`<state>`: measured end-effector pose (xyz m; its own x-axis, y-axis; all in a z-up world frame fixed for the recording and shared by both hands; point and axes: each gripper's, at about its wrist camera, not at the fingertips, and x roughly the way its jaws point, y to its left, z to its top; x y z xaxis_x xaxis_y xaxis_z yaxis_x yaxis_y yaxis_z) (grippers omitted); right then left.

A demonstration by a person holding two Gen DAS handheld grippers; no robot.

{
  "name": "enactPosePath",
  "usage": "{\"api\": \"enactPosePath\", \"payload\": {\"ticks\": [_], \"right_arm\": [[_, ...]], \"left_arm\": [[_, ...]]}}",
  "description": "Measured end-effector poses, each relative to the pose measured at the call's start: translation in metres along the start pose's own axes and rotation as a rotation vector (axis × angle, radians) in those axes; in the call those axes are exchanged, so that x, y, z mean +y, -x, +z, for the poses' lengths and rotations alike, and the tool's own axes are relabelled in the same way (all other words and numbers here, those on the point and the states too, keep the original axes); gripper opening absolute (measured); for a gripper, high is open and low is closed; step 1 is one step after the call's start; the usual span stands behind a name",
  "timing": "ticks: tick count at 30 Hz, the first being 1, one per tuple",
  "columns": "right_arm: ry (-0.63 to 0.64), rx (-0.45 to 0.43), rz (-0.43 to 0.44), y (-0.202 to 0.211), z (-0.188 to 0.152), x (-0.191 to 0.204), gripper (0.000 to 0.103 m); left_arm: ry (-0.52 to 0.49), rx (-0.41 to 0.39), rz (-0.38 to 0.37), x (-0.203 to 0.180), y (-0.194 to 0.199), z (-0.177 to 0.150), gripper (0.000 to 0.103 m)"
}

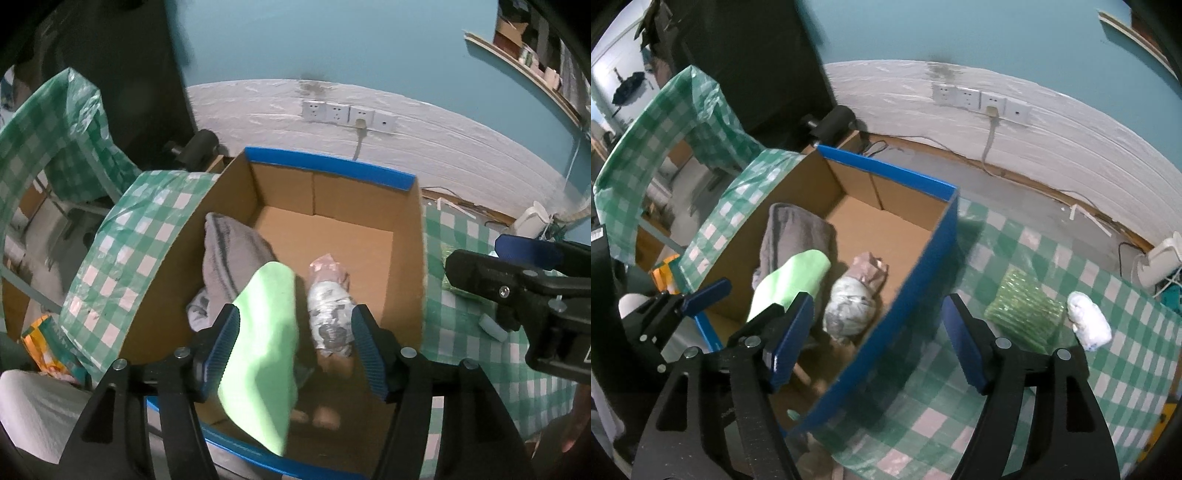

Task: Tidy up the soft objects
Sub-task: 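Move both tools back over the remaining items on the table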

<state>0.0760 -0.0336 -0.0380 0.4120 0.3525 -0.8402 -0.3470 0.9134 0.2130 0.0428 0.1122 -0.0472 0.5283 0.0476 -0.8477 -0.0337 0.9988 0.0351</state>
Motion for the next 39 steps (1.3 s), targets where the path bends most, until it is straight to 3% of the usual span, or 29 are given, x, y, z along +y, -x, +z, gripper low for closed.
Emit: {"api": "enactPosePath", "payload": {"ticks": [23,39], "right_arm": [[-0.143,-0.039,-0.089,0.047,-0.044,-0.1,0.079],[-0.167,0.007,-0.194,0.044,-0.059,-0.179,0.079]], "left_arm": [[-0.175,-0.008,-0.032,-0.093,0.013,-0.005,0.088],[-0.273,0.062,-0.059,-0.165,-0.024,0.003,0.088]]}}
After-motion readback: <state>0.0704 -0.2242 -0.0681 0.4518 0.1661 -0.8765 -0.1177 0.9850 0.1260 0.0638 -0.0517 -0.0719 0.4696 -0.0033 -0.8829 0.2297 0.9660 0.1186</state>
